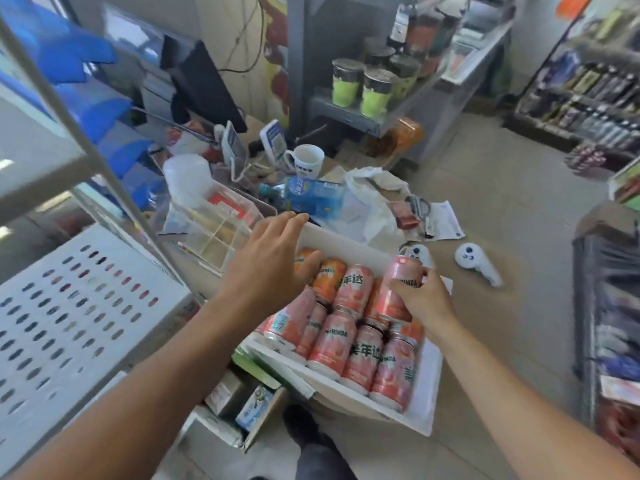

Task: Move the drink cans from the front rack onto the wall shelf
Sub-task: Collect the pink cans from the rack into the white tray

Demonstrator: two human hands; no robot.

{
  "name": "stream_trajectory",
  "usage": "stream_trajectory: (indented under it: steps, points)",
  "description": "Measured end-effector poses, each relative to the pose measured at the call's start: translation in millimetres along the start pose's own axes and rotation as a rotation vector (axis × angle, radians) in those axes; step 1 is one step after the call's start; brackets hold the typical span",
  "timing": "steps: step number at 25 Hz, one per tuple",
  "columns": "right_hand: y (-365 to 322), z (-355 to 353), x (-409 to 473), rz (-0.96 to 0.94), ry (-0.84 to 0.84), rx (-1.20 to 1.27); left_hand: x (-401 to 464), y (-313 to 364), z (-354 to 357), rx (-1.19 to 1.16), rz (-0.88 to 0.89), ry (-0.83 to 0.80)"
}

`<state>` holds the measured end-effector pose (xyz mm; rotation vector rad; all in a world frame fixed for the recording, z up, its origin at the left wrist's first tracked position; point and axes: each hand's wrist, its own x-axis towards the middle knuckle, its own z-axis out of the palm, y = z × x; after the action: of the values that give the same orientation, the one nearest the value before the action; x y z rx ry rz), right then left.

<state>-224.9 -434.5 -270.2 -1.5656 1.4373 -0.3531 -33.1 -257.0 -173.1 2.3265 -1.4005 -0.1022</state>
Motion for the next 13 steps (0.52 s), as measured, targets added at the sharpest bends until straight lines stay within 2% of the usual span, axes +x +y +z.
stream_trajectory:
  steps: [4, 8, 13]
  points:
    - [24.8, 3.5, 17.2, 0.125, 0.03, -0.104, 10.6, 0.1, 6.2, 0.095, 0.028, -0.009]
    - [35.9, 10.7, 27.6, 0.161, 0.047, -0.188, 14.3, -7.0, 10.3, 0.126, 0.029, -0.008]
    - [26.0, 12.3, 27.6, 0.178, -0.059, -0.384, 5.7, -20.9, 8.0, 0.148, -0.007, 0.0]
